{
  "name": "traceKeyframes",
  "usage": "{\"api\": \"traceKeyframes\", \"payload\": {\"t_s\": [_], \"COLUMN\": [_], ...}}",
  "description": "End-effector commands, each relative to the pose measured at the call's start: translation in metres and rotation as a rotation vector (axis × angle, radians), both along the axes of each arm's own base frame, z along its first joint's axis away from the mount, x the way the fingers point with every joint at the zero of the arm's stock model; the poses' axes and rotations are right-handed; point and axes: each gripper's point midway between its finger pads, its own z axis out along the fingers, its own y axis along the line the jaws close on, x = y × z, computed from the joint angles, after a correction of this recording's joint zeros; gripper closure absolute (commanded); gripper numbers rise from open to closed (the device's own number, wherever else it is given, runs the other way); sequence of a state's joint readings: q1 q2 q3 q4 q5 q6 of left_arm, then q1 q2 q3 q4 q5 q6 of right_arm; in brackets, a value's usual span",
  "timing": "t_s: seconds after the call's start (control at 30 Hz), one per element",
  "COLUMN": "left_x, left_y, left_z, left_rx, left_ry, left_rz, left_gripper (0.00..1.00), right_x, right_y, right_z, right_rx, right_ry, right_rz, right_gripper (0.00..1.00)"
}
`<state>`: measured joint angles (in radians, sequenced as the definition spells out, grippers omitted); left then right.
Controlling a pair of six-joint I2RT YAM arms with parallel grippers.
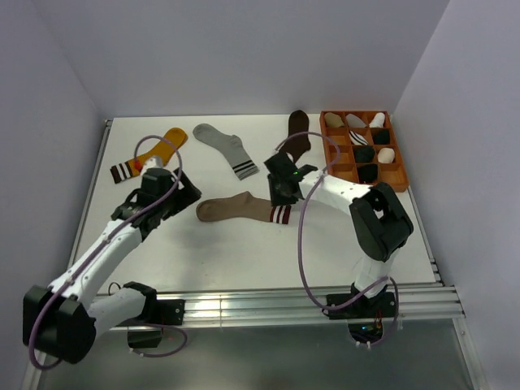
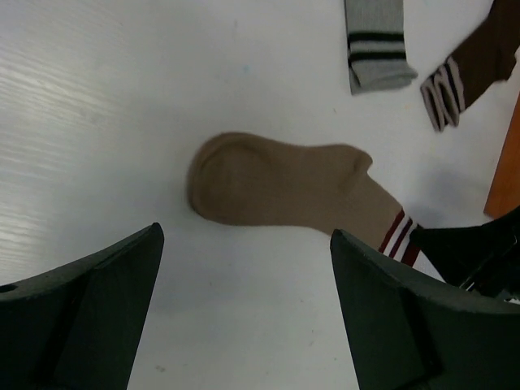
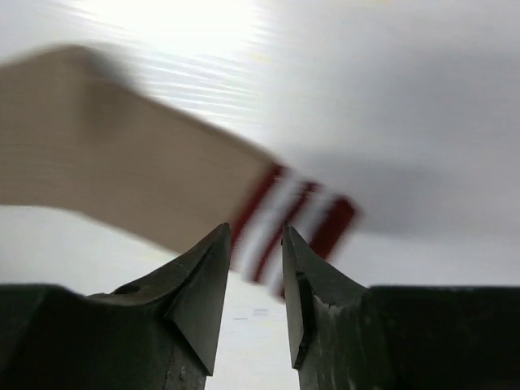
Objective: Roll the socks
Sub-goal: Adjust the sock at the center of the board.
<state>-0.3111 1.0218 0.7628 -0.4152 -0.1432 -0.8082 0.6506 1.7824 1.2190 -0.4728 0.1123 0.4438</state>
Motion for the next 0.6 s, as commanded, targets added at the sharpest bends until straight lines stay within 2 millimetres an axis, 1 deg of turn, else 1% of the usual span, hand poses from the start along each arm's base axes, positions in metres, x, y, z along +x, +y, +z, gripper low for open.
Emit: {"api": "traceKeyframes", "payload": {"t_s": [0.0,0.03,0.07,0.1,0.13,0.17,0.23,0.27,0.3,0.33,0.37,0.43,0.47,0.53,0.57], "left_x": [0.012,0.020,0.024,0.029,0.032,0.038,0.045,0.051,0.054,0.055,0.056,0.061,0.064,0.066,0.072], "left_y": [-0.047,-0.054,-0.059,-0.069,-0.074,-0.079,-0.091,-0.098,-0.102,-0.103,-0.103,-0.102,-0.103,-0.097,-0.099], "left_z": [-0.008,-0.007,-0.010,-0.021,-0.027,-0.042,-0.053,-0.067,-0.072,-0.081,-0.098,-0.109,-0.117,-0.125,-0.124], "left_rx": [-0.125,-0.133,-0.138,-0.140,-0.143,-0.135,-0.166,-0.166,-0.173,-0.164,-0.142,-0.119,-0.099,-0.045,-0.030], "left_ry": [0.019,-0.001,0.003,0.031,0.039,0.064,0.094,0.127,0.139,0.154,0.191,0.217,0.237,0.255,0.248], "left_rz": [-0.032,-0.031,-0.026,-0.023,-0.023,-0.013,-0.010,-0.010,-0.001,0.008,0.020,0.048,0.054,0.055,0.053], "left_gripper": [0.11,0.11,0.12,0.12,0.12,0.12,0.13,0.13,0.14,0.14,0.14,0.14,0.14,0.14,0.14], "right_x": [0.000,0.003,0.002,0.002,0.003,-0.001,-0.007,-0.013,-0.019,-0.024,-0.032,-0.044,-0.055,-0.067,-0.078], "right_y": [-0.027,-0.035,-0.039,-0.042,-0.046,-0.048,-0.050,-0.053,-0.052,-0.052,-0.053,-0.048,-0.044,-0.039,-0.035], "right_z": [-0.003,-0.004,-0.008,-0.011,-0.013,-0.019,-0.027,-0.035,-0.038,-0.043,-0.049,-0.052,-0.054,-0.054,-0.052], "right_rx": [-0.045,-0.056,-0.067,-0.075,-0.075,-0.079,-0.083,-0.086,-0.073,-0.066,-0.064,-0.037,-0.040,-0.051,-0.047], "right_ry": [-0.026,-0.027,-0.024,-0.020,-0.014,-0.002,0.017,0.036,0.052,0.066,0.082,0.106,0.126,0.139,0.162], "right_rz": [0.030,0.018,0.016,0.018,0.013,0.016,0.017,0.019,0.017,0.015,0.017,0.018,0.021,0.024,0.008], "right_gripper": [0.62,0.62,0.63,0.64,0.64,0.66,0.66,0.67,0.67,0.68,0.69,0.70,0.70,0.70,0.71]}}
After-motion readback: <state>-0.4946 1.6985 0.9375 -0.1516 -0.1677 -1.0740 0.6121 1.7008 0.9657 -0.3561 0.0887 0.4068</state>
